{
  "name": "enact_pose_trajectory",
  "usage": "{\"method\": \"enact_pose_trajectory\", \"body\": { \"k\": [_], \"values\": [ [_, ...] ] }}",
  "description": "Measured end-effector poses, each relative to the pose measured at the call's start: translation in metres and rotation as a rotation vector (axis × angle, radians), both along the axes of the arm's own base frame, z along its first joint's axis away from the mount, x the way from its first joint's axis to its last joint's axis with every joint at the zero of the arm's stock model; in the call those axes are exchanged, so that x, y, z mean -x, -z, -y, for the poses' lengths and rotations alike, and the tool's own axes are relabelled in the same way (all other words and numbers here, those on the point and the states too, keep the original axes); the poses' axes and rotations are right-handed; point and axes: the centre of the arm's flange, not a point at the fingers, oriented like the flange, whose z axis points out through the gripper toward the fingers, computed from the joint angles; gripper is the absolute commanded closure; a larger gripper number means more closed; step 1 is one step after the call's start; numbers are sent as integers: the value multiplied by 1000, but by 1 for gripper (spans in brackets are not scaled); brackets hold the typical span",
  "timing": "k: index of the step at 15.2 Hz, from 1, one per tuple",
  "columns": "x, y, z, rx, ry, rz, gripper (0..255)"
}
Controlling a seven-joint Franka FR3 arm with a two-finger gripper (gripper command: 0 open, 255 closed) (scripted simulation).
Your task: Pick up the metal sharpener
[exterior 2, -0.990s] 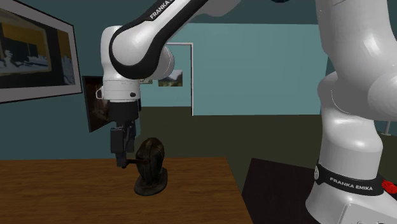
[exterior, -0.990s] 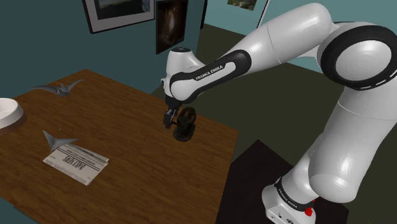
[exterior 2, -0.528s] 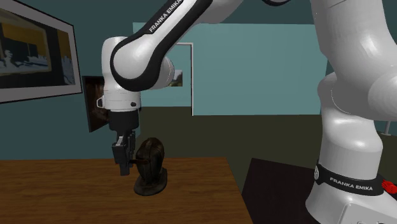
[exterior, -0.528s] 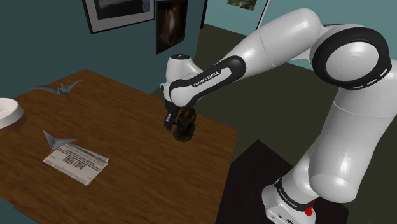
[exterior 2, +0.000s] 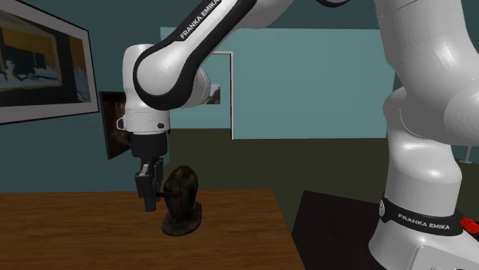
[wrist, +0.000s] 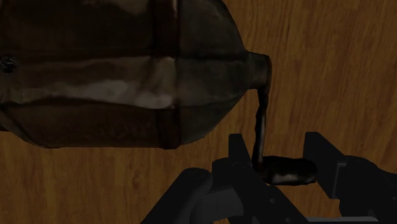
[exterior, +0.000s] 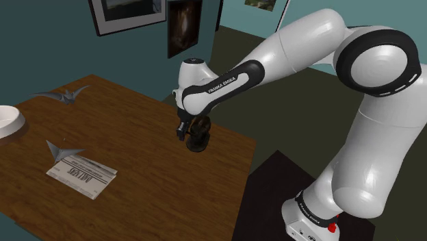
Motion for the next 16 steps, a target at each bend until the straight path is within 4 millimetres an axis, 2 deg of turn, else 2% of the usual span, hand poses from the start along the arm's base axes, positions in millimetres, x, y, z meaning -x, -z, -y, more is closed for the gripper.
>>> {"method": "enact_pose_trajectory", "body": {
  "k": [4, 16],
  "values": [
    [1, -14, 1, 1, 1, -3, 255],
    [1, -76, 0, 1, 0, -3, 255]
  ]
}}
